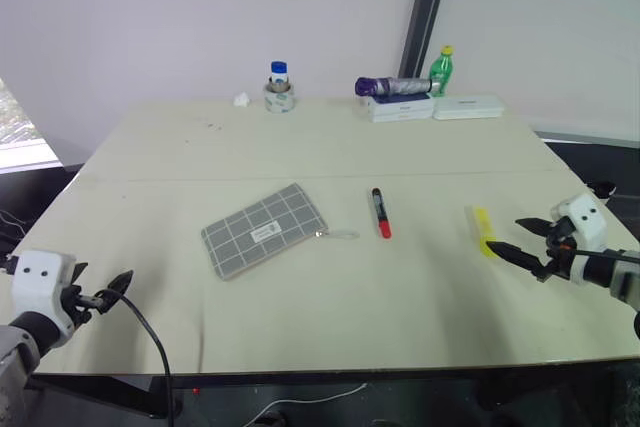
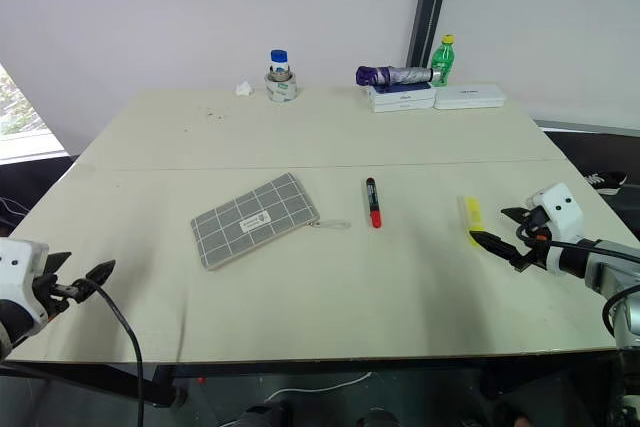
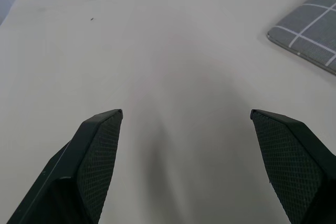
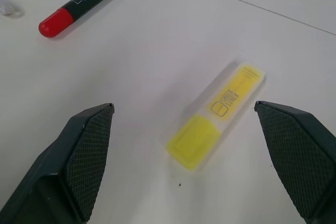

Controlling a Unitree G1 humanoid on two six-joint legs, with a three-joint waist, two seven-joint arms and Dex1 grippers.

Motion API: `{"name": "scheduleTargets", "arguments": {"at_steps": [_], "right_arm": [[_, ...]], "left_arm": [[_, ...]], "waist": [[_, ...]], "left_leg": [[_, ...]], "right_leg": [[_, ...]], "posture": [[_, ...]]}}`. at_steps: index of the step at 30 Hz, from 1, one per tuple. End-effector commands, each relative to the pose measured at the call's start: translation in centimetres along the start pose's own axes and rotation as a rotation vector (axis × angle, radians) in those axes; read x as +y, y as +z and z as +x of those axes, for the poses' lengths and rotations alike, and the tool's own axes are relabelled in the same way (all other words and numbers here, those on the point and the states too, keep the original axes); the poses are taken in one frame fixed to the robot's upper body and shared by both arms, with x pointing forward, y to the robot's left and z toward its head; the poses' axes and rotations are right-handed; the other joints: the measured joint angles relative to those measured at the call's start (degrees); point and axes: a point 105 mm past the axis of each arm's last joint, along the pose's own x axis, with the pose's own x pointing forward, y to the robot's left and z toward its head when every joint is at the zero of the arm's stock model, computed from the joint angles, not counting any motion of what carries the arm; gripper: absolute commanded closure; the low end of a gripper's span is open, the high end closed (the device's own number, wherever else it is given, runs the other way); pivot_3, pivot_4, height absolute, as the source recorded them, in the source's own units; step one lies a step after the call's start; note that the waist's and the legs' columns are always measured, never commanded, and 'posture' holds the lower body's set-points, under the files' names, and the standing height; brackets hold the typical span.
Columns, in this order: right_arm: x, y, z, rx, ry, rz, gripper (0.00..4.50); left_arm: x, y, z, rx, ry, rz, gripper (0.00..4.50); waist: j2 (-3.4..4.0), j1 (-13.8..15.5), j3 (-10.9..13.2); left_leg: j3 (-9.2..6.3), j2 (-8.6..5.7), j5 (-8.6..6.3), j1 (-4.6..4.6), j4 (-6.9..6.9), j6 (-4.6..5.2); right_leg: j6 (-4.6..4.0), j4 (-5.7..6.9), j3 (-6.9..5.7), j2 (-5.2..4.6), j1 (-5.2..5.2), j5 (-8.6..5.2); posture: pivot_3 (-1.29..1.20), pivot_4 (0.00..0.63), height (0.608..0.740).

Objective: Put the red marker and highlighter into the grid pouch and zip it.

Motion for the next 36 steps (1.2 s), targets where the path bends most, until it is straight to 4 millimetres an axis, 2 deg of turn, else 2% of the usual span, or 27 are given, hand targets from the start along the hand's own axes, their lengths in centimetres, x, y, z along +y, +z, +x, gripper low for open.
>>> {"name": "scheduleTargets", "arguments": {"at_steps": [1,11,16,20,30,31,32,36], "right_arm": [[-0.4,0.9,-0.5,-0.022,-0.016,-0.036,0.05],[-0.6,1.6,0.3,-0.047,-0.039,-0.054,0.05],[-0.1,3.4,1.3,-0.1,-0.027,-0.083,0.05],[2.8,5.1,2.9,-0.157,0.055,-0.127,0.05],[9.4,8.6,6.6,-0.267,0.198,-0.143,0.05],[9.9,8.8,6.9,-0.273,0.213,-0.14,0.55],[10.5,8.9,7.4,-0.273,0.225,-0.144,0.83],[12.2,9.2,9.1,-0.274,0.25,-0.145,2.88]], "left_arm": [[0.1,1.2,-0.4,-0.035,0.002,0.037,0.36],[-0.3,1.3,0.0,-0.041,-0.006,0.016,0.36],[-1.1,1.5,0.3,-0.061,-0.021,0.017,0.36],[-1.7,2.2,1.3,-0.086,-0.057,0.016,0.36],[-3.8,1.9,2.3,-0.071,-0.137,0.007,0.36],[-4.0,1.9,2.3,-0.07,-0.143,0.007,0.36],[-4.1,1.9,2.3,-0.071,-0.146,0.01,0.36],[-4.5,1.8,2.3,-0.071,-0.154,0.01,0.36]], "waist": [[0.0,0.0,0.0],[0.0,-0.1,0.0],[0.01,-0.1,0.0],[0.0,0.0,0.0],[0.0,-0.2,0.0],[0.0,-0.2,0.0],[0.0,-0.1,0.0],[0.0,-0.1,0.0]], "left_leg": [[0.0,0.0,0.0,0.0,0.0,0.0],[0.01,0.0,0.0,0.0,0.0,0.0],[0.02,0.01,0.0,0.0,0.0,0.0],[-0.02,0.01,0.0,0.0,0.01,0.0],[-0.02,0.01,-0.01,-0.02,-0.02,0.02],[-0.02,0.01,-0.01,-0.02,-0.02,0.02],[-0.02,0.01,-0.01,-0.03,-0.01,0.02],[-0.03,0.0,-0.01,-0.03,-0.02,0.02]], "right_leg": [[0.0,0.0,0.0,0.0,0.0,0.0],[0.0,0.0,0.0,0.0,0.0,0.0],[0.0,0.0,0.01,0.0,-0.01,0.0],[0.01,0.0,0.0,0.03,0.0,0.0],[0.02,0.0,0.01,0.03,-0.05,0.01],[0.02,0.0,0.01,0.04,-0.05,0.01],[0.02,0.0,0.01,0.03,-0.05,0.01],[0.02,0.0,0.01,0.02,-0.06,0.01]], "posture": [[0.0,0.15,0.737],[0.0,0.15,0.737],[0.0,0.15,0.737],[0.0,0.15,0.737],[0.0,0.15,0.737],[0.0,0.15,0.737],[0.0,0.15,0.737],[0.0,0.15,0.737]]}}
